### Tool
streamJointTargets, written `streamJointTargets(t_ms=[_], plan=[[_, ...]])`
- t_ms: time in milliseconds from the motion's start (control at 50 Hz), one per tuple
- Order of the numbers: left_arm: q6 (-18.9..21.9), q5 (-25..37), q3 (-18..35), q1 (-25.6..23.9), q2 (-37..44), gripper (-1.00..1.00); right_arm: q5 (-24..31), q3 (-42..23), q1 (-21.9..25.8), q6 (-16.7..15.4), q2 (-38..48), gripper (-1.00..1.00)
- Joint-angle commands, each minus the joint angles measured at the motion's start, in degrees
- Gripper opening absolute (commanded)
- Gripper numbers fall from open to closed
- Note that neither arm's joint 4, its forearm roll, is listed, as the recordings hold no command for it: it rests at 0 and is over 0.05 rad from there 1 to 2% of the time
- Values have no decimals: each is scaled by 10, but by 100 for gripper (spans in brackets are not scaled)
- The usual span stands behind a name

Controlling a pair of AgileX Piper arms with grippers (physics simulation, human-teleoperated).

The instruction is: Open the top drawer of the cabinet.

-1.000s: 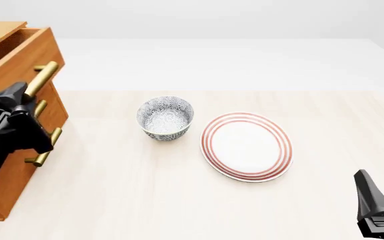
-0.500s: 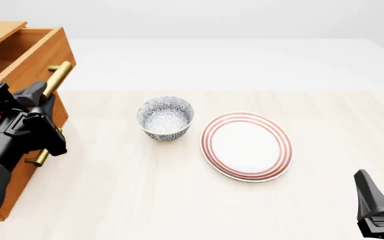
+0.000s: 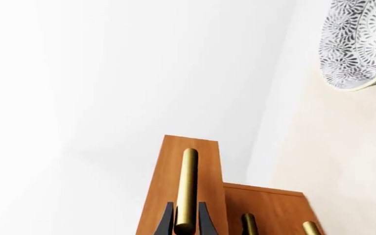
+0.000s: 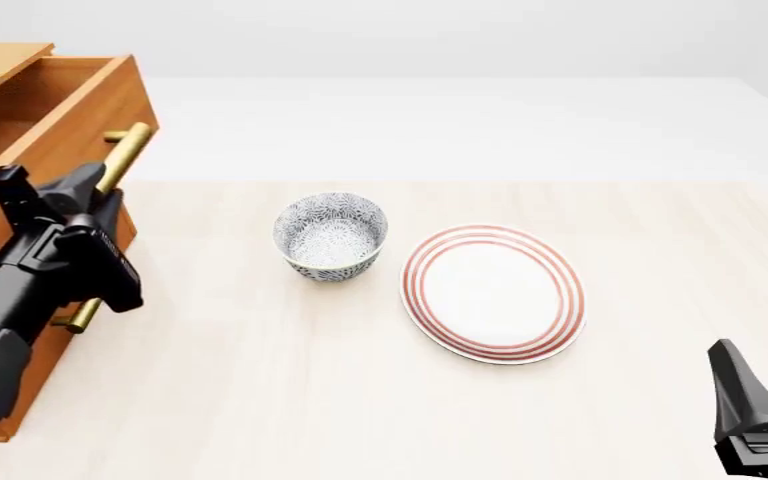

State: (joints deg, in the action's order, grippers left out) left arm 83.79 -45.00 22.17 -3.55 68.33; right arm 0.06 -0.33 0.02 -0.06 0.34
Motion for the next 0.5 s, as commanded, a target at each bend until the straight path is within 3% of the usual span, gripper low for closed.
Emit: streamJointTargets(t_ms=[20,380,400,500], plan=[[-4,7,-18,-56,12,-100,-1,1,0,0,-1,100],[-3,-9,-34,-85,7,-100,-1,1,0,0,-1,100],[-7,2,-30,-92,7,100,-1,1,0,0,-1,100],[-8,21,-24,-97,-3,100,-1,1,0,0,-1,100]])
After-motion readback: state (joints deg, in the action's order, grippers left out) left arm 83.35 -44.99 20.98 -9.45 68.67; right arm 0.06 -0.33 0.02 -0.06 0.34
